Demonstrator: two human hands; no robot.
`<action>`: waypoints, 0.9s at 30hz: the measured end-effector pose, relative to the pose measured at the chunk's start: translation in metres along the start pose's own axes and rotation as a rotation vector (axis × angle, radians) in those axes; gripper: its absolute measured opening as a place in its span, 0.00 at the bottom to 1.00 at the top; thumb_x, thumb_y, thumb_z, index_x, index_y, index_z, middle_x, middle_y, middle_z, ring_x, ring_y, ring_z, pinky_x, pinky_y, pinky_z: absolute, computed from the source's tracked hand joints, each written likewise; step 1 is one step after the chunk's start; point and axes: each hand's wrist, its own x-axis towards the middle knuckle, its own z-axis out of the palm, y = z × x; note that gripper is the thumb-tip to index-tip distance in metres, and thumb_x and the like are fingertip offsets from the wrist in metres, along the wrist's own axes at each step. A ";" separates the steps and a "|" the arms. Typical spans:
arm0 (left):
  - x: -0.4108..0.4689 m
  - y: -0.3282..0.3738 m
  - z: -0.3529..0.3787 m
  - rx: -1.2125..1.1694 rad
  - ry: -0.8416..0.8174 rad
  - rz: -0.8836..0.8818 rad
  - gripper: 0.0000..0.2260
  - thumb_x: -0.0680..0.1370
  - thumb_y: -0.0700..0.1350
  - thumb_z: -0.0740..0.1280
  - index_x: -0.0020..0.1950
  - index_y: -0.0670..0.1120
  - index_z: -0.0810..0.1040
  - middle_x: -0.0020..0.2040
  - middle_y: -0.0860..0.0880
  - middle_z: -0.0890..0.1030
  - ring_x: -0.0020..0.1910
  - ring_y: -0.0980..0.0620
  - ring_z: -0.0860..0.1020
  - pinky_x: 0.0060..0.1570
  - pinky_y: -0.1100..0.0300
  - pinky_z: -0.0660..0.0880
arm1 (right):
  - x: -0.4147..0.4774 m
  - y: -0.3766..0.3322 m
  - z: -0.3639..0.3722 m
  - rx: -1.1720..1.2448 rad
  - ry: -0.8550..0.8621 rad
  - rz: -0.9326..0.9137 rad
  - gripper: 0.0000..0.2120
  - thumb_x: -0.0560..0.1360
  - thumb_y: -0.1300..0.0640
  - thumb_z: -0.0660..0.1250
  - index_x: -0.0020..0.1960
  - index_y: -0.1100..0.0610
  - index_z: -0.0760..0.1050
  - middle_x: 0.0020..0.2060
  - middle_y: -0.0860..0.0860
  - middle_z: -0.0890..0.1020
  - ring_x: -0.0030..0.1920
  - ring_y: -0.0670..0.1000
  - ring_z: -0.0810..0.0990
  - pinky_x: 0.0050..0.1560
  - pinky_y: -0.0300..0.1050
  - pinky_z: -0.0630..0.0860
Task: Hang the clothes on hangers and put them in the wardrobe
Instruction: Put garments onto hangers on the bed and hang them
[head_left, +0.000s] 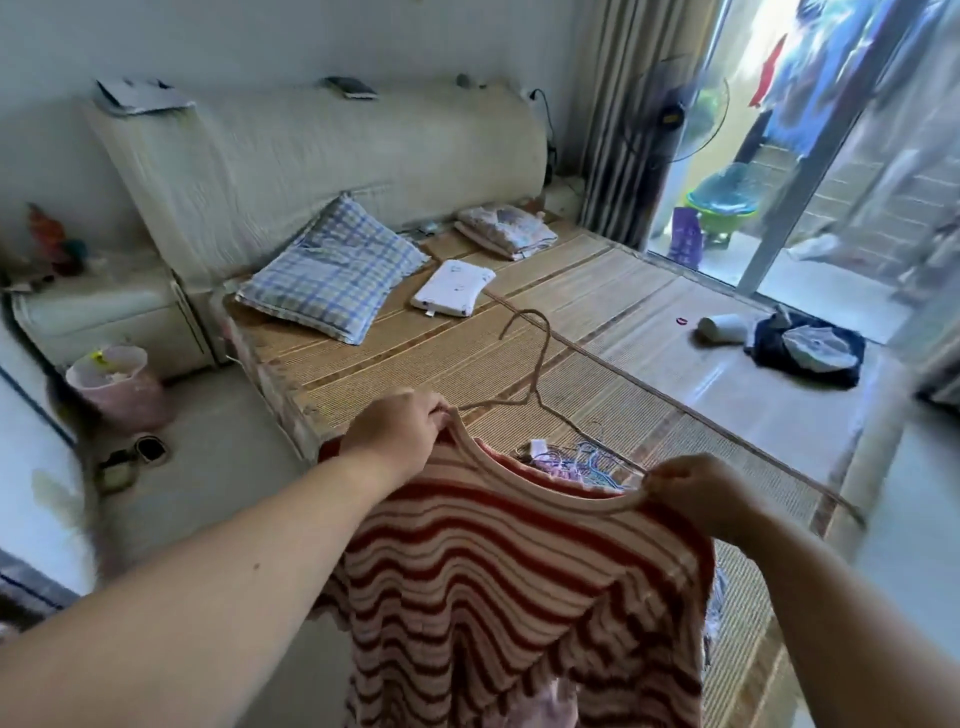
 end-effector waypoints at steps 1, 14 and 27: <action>0.011 0.011 0.017 0.006 -0.031 0.010 0.09 0.79 0.50 0.61 0.55 0.52 0.78 0.53 0.46 0.79 0.54 0.43 0.75 0.53 0.51 0.73 | 0.006 0.017 -0.002 0.008 0.021 0.036 0.04 0.71 0.51 0.70 0.41 0.45 0.83 0.39 0.46 0.83 0.42 0.49 0.79 0.45 0.41 0.73; 0.121 0.022 0.201 0.186 -0.345 -0.234 0.09 0.79 0.53 0.57 0.52 0.59 0.76 0.44 0.51 0.69 0.49 0.44 0.75 0.46 0.54 0.70 | 0.149 0.142 0.080 -0.002 -0.039 0.222 0.11 0.75 0.53 0.64 0.35 0.46 0.78 0.35 0.48 0.79 0.37 0.51 0.74 0.37 0.41 0.68; 0.104 -0.009 0.214 0.261 -0.466 -0.279 0.28 0.77 0.52 0.61 0.76 0.57 0.55 0.78 0.51 0.51 0.75 0.47 0.55 0.71 0.46 0.56 | 0.212 0.101 0.131 -0.091 -0.314 -0.024 0.26 0.74 0.52 0.65 0.72 0.49 0.66 0.65 0.55 0.73 0.64 0.54 0.72 0.59 0.42 0.69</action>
